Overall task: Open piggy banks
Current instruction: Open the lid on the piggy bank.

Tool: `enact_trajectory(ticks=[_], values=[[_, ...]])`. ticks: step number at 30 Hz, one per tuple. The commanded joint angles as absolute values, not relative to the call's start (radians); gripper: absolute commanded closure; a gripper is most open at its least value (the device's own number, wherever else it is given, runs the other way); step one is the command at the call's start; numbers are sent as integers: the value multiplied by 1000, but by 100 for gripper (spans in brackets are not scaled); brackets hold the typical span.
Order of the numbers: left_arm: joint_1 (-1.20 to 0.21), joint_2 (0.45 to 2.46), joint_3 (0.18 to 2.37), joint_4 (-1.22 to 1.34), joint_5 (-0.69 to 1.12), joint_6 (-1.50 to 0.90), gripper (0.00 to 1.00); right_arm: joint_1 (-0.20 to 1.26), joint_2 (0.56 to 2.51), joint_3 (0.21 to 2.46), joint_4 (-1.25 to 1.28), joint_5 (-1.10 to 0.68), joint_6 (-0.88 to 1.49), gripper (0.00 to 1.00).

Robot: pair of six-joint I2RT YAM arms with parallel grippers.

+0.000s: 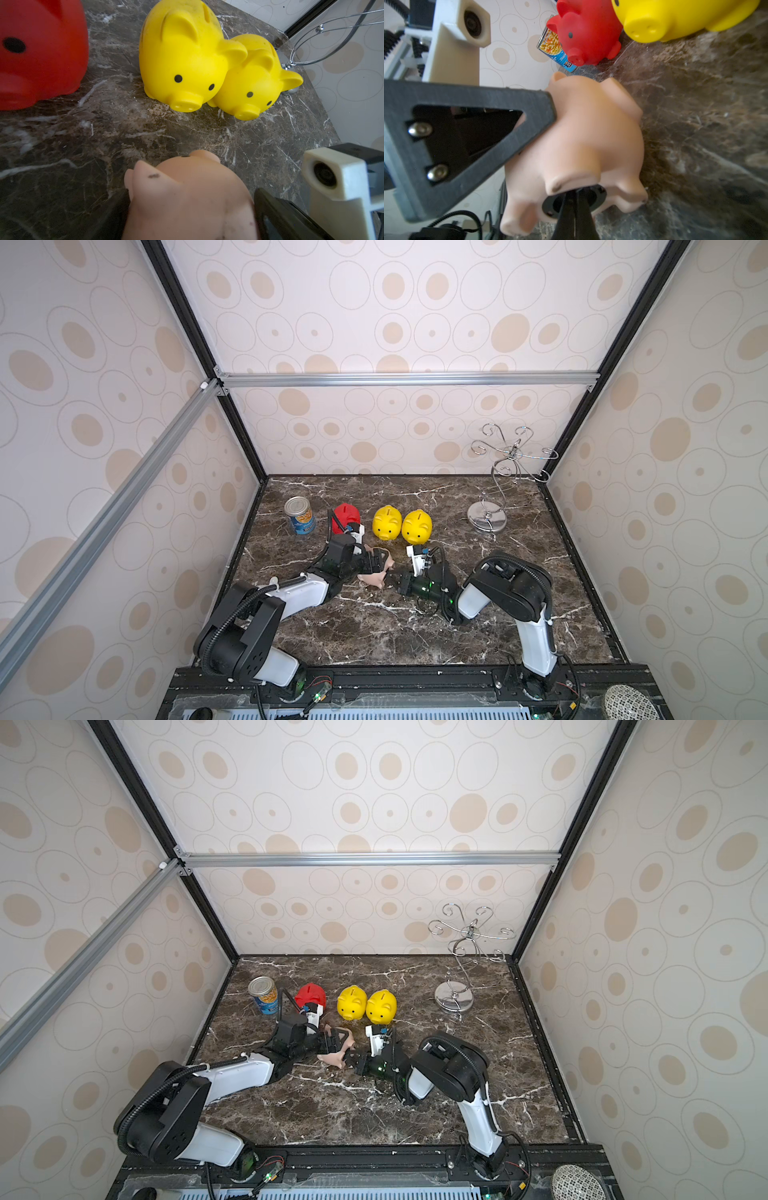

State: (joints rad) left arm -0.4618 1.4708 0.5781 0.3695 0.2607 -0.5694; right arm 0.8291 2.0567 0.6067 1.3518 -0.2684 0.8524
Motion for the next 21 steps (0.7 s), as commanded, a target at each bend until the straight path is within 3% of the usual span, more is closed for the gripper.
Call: enact_trajectory(ticks=[1, 21], values=[[-485, 1509, 556, 275, 342, -575, 8, 851, 2018, 627, 1385, -198, 625, 100], [-485, 1537, 551, 275, 351, -580, 9, 984, 1970, 683, 1201, -18, -24, 100]])
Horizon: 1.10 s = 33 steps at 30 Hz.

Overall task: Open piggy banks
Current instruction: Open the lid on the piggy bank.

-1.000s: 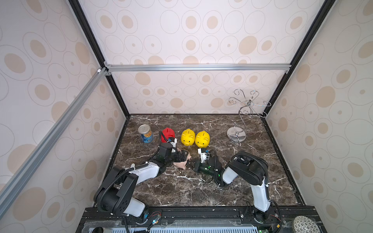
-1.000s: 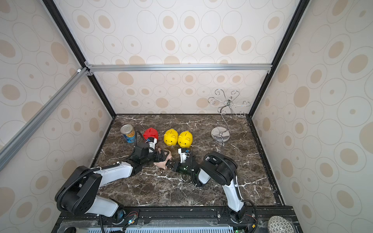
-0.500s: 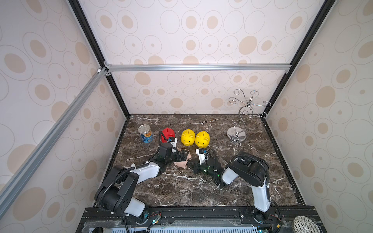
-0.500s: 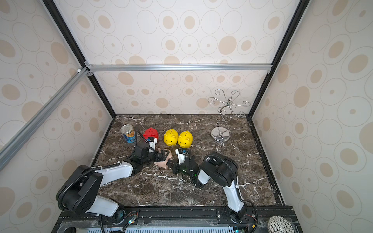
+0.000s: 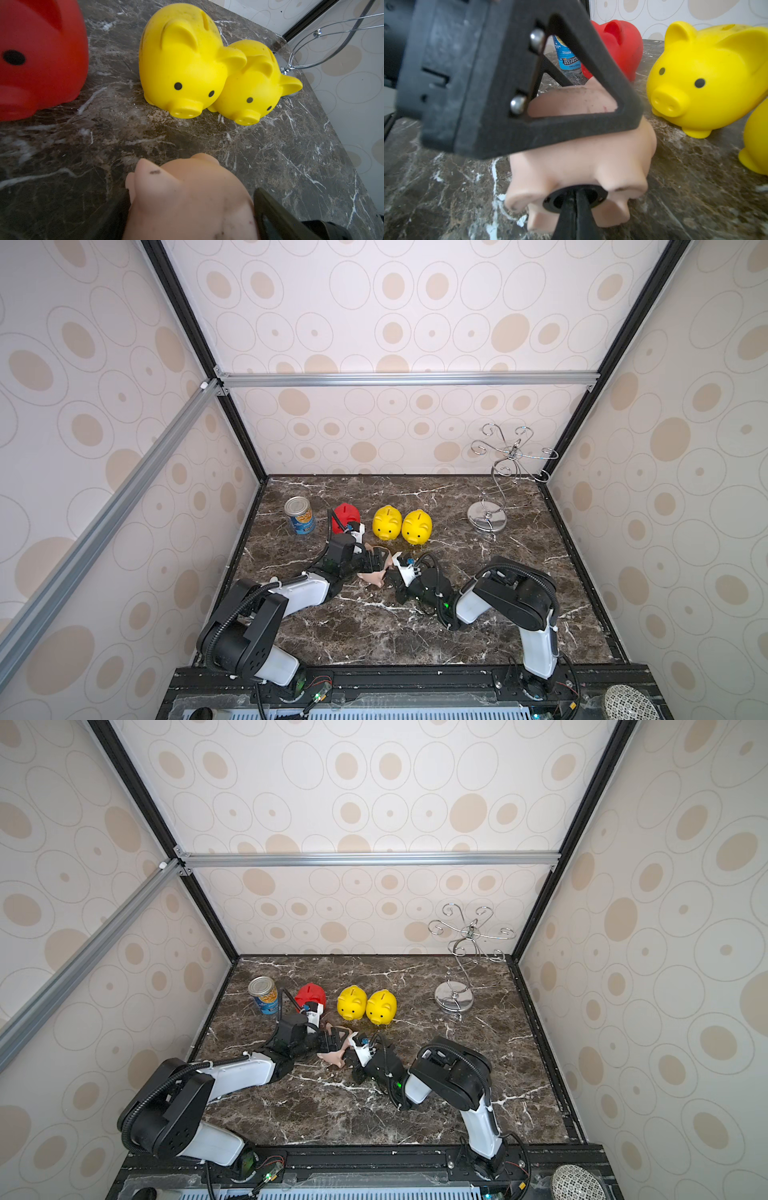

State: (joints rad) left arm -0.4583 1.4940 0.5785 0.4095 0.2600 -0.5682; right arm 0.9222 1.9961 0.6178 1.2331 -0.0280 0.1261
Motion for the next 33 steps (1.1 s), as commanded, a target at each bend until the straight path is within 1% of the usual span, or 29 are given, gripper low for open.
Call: enact_trajectory(ticks=[1, 9, 17, 20, 24, 28, 33], values=[[-485, 1536, 549, 276, 351, -580, 9, 994, 1971, 688, 1189, -5, -45, 100], [-486, 1528, 540, 274, 351, -581, 9, 1068, 1985, 707, 1177, 128, -252, 100], [-484, 1520, 544, 267, 358, -574, 9, 1112, 2030, 699, 1284, 225, -427, 100], [-486, 1515, 545, 260, 358, -572, 9, 1138, 2040, 716, 1289, 260, -507, 100], [-485, 1511, 546, 256, 359, -571, 9, 1145, 2054, 731, 1316, 326, -506, 100], [-485, 1509, 547, 251, 358, -571, 9, 1152, 2027, 731, 1285, 360, -503, 100], [-486, 1508, 559, 241, 357, -569, 9, 1163, 2054, 728, 1329, 384, -576, 100]])
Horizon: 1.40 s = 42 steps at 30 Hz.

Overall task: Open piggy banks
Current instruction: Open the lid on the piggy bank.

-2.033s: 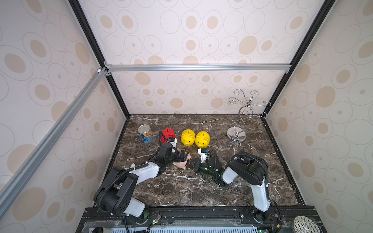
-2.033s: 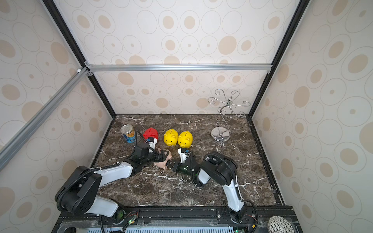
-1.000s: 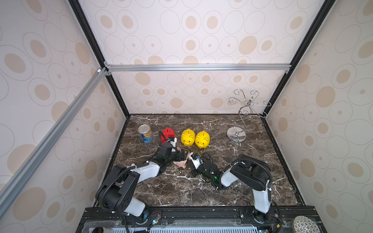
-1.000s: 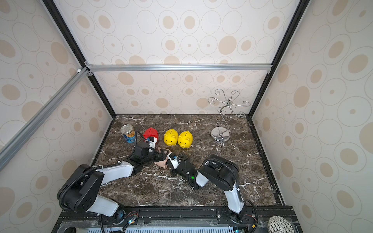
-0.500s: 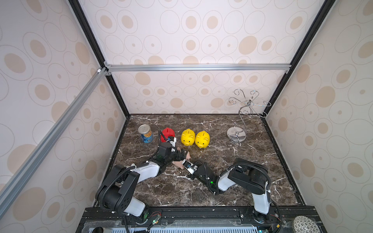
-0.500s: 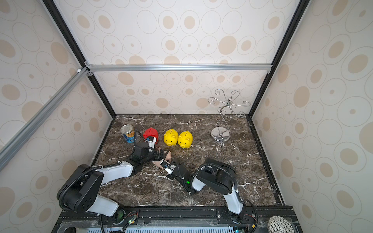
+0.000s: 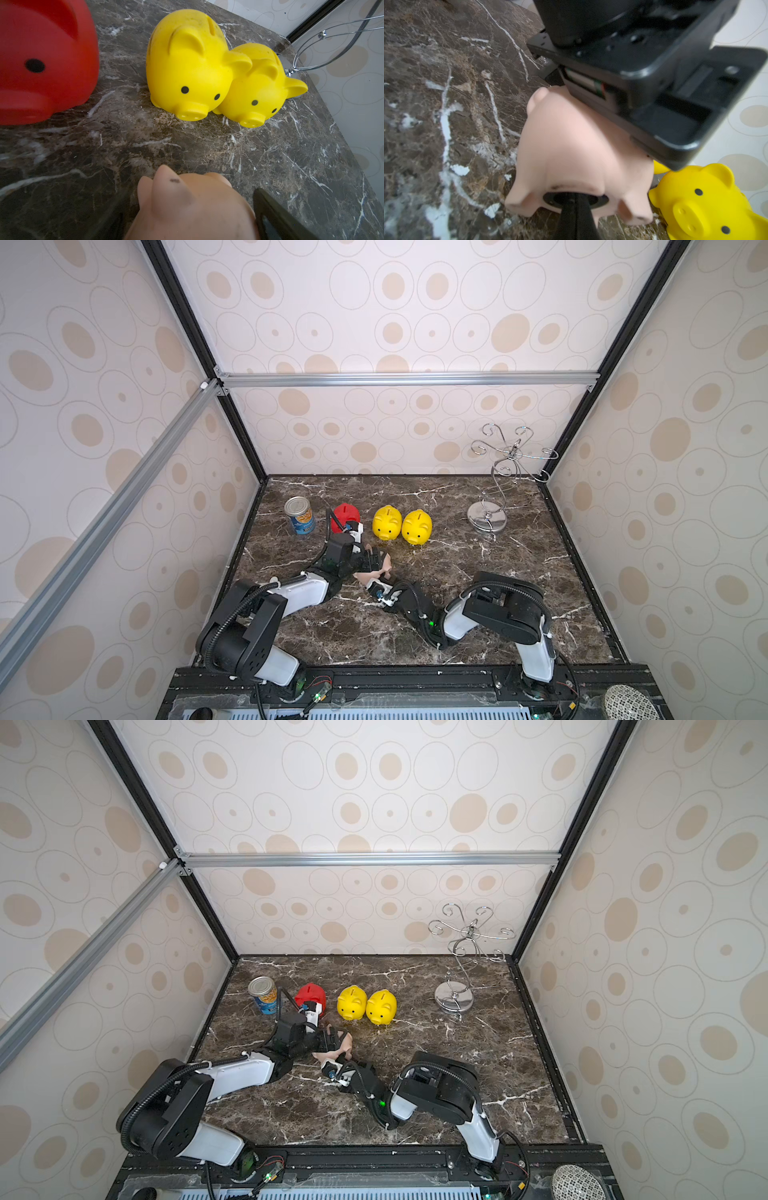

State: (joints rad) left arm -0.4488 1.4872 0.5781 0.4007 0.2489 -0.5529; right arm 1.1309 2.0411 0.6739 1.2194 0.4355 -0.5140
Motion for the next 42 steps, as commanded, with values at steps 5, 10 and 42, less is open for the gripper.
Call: enact_trajectory(ticks=[5, 10, 42], values=[[-486, 1515, 565, 233, 356, -568, 9, 1174, 2069, 740, 1339, 385, -630, 100], [-486, 1520, 563, 239, 348, -572, 9, 1180, 2077, 744, 1340, 407, -650, 100], [-469, 1592, 668, 245, 257, -499, 8, 1242, 1933, 481, 1410, 597, -421, 100]])
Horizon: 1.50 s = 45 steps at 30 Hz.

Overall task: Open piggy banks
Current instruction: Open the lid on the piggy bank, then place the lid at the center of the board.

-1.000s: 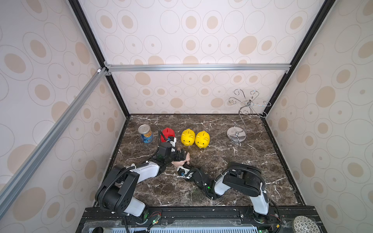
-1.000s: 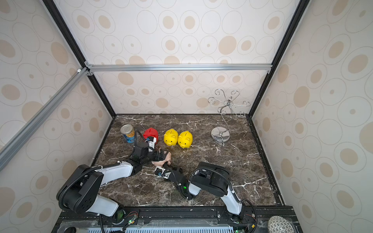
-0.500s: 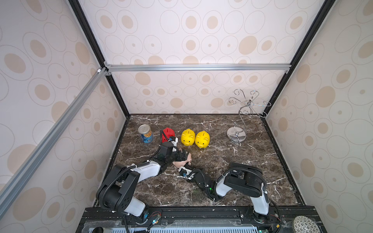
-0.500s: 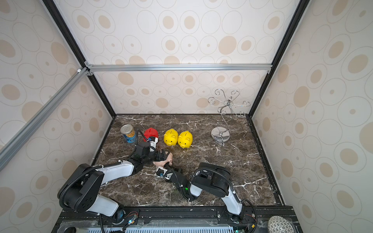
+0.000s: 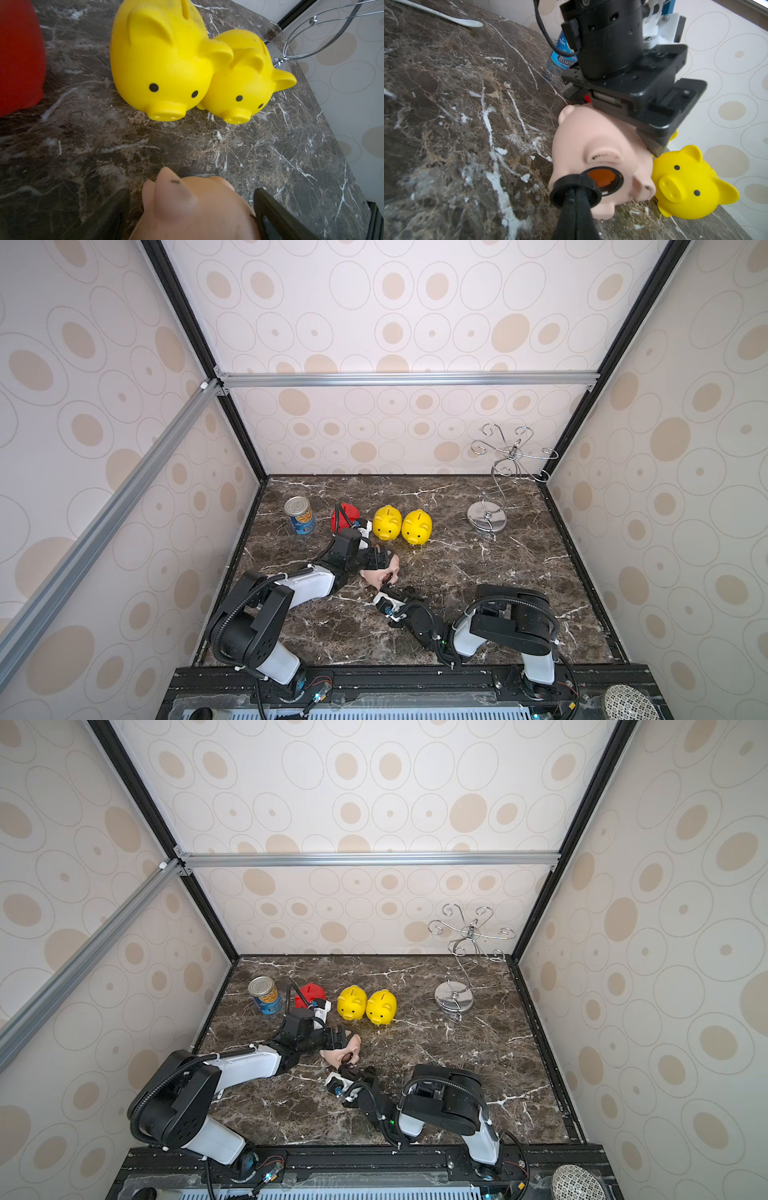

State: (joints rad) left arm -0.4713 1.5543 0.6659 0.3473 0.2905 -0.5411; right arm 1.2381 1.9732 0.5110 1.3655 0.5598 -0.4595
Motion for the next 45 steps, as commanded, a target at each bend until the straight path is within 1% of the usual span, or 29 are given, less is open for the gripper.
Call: enact_trajectory(ticks=[1, 3, 5, 6, 7, 10, 11, 12, 14, 17, 19, 20, 23, 28, 30, 31, 34, 38, 39, 40, 41, 44, 45], values=[[-469, 1591, 670, 241, 259, -498, 8, 1242, 1917, 465, 1409, 610, -405, 100], [-469, 1586, 668, 241, 260, -503, 8, 1238, 1880, 441, 1402, 638, -385, 100], [-469, 1573, 663, 247, 267, -514, 8, 1235, 1827, 427, 1319, 689, -356, 100], [-469, 1565, 660, 249, 265, -524, 8, 1229, 1780, 424, 1235, 713, -317, 100], [-469, 1554, 655, 251, 265, -530, 8, 1217, 1724, 426, 1096, 719, -253, 100], [-468, 1518, 644, 246, 263, -541, 8, 1159, 1552, 448, 673, 670, -6, 100], [-469, 1507, 640, 242, 263, -545, 7, 1133, 1497, 462, 534, 628, 69, 100], [-469, 1490, 634, 242, 261, -551, 7, 1092, 1453, 498, 371, 549, 155, 100], [-470, 1454, 615, 246, 251, -564, 7, 1032, 1409, 566, 109, 431, 287, 100], [-471, 1395, 589, 242, 222, -586, 7, 977, 1375, 596, -54, 276, 371, 100], [-472, 1349, 567, 239, 194, -595, 6, 932, 1383, 625, -166, 140, 403, 100], [-470, 1335, 562, 239, 192, -596, 5, 924, 1385, 639, -214, 124, 418, 100], [-472, 1316, 560, 228, 198, -589, 5, 903, 1400, 661, -255, 18, 431, 100], [-472, 1304, 566, 221, 192, -591, 5, 876, 1458, 708, -278, -4, 437, 100], [-472, 1288, 562, 221, 197, -592, 5, 863, 1477, 719, -282, -12, 438, 96], [-472, 1277, 560, 218, 196, -593, 4, 858, 1483, 727, -290, -7, 435, 91], [-472, 1244, 549, 215, 192, -594, 4, 858, 1475, 740, -298, 20, 433, 82], [-472, 1218, 539, 199, 173, -594, 3, 858, 1426, 766, -323, 39, 421, 82], [-472, 1211, 534, 197, 158, -601, 3, 864, 1414, 779, -343, 49, 414, 80], [-471, 1201, 530, 189, 134, -615, 3, 874, 1402, 797, -353, 55, 400, 75], [-470, 1185, 524, 180, 109, -628, 3, 890, 1393, 809, -350, 57, 383, 67], [-469, 1127, 515, 134, 5, -677, 0, 936, 1423, 848, -297, 35, 362, 52], [-469, 1108, 515, 112, -34, -693, 0, 955, 1444, 867, -284, 30, 357, 49]])
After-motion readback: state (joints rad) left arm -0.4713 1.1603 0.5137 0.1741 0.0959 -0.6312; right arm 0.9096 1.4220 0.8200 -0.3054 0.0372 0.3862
